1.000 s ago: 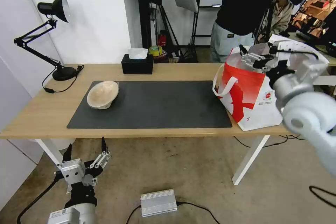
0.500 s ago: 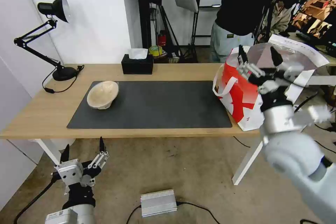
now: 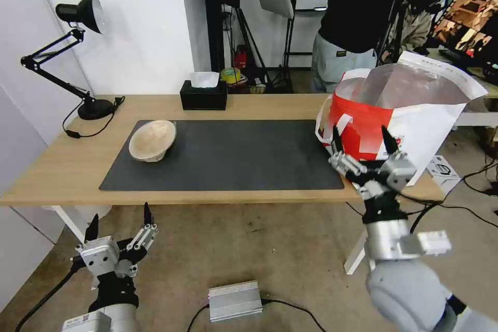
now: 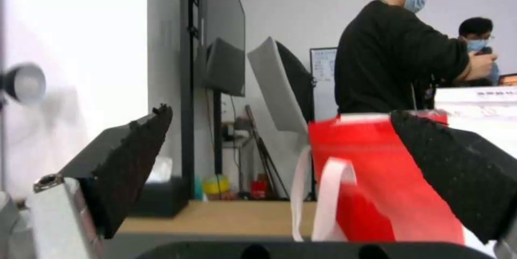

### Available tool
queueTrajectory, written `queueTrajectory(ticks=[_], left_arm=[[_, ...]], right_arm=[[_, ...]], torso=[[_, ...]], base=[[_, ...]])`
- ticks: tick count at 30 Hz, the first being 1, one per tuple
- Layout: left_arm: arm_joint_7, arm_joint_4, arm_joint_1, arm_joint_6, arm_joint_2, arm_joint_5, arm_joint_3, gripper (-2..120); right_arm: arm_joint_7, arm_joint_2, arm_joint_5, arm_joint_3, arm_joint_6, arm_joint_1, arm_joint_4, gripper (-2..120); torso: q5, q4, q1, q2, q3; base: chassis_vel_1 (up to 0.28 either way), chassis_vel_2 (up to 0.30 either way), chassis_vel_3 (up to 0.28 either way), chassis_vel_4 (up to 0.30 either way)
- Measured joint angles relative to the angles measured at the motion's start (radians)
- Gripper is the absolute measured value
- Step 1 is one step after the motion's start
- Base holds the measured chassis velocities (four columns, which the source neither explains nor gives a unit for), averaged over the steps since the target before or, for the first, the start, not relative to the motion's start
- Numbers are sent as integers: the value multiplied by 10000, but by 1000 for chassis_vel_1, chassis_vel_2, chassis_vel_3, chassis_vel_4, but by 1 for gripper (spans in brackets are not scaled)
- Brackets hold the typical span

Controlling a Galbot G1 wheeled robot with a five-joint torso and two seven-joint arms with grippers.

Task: Pick up the trash from the table and place it into the takeout bag.

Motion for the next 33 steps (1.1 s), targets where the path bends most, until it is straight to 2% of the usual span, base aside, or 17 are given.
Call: queueTrajectory(ticks=[2, 3, 7, 10, 24, 33], left_arm=[[1, -5, -3, -1, 0, -2, 0, 100], [3, -23, -1, -5, 6, -8, -9, 100], [3, -24, -1, -14, 5, -9, -2, 100], [3, -11, 9, -19, -19, -8, 8, 100], [10, 97, -7, -54, 9, 7, 66, 100], [10, 151, -35, -61, 19, 4, 70, 100]], right_arm=[[57, 137, -361, -113, 94, -264, -88, 100], [77, 473, -892, -306, 132, -740, -183, 100], [48, 663, -1175, -496, 93, -924, -292, 100], [436, 797, -1326, -566, -208, -1047, -311, 100], [1170, 1044, -1674, -979, -730, -1839, -566, 100], [1284, 1086, -1808, -1127, -979, -2039, -679, 100]], torso=[[1, -1, -1, 0, 0], [1, -1, 0, 0, -1], [1, 0, 0, 0, 0], [0, 1, 1, 0, 0], [1, 0, 0, 0, 0], [1, 0, 1, 0, 1]], base=[[0, 0, 0, 0], [0, 0, 0, 0], [0, 0, 0, 0], [0, 0, 0, 0], [0, 0, 0, 0], [0, 0, 0, 0]])
